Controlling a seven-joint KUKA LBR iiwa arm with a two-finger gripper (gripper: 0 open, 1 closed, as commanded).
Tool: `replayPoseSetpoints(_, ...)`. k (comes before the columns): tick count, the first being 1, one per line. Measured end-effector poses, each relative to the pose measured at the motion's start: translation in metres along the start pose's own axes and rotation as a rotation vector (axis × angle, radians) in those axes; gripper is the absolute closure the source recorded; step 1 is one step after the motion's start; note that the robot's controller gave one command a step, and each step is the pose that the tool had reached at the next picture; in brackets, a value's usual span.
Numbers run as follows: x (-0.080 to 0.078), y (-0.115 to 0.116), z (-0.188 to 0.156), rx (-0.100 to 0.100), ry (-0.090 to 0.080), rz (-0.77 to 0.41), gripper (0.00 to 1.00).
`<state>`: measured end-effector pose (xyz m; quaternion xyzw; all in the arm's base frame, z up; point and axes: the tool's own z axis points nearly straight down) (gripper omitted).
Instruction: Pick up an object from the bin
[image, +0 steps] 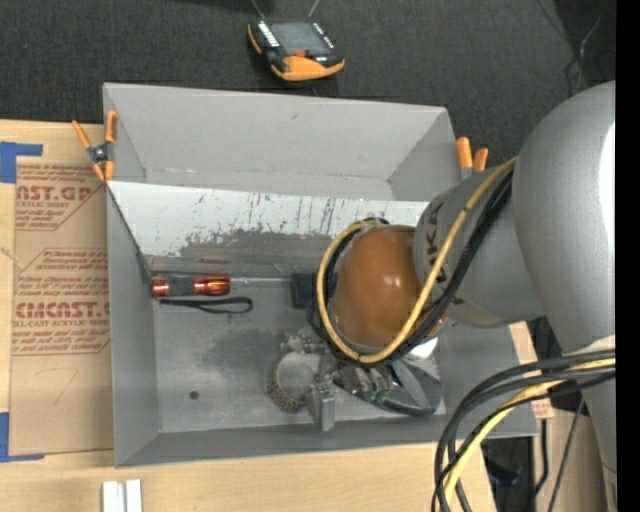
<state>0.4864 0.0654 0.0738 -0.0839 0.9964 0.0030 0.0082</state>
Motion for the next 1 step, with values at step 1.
replayPoseSetpoints(1,-0.0054,-0.0003,-0.0387,0.001,-0.026,0.003,1.00)
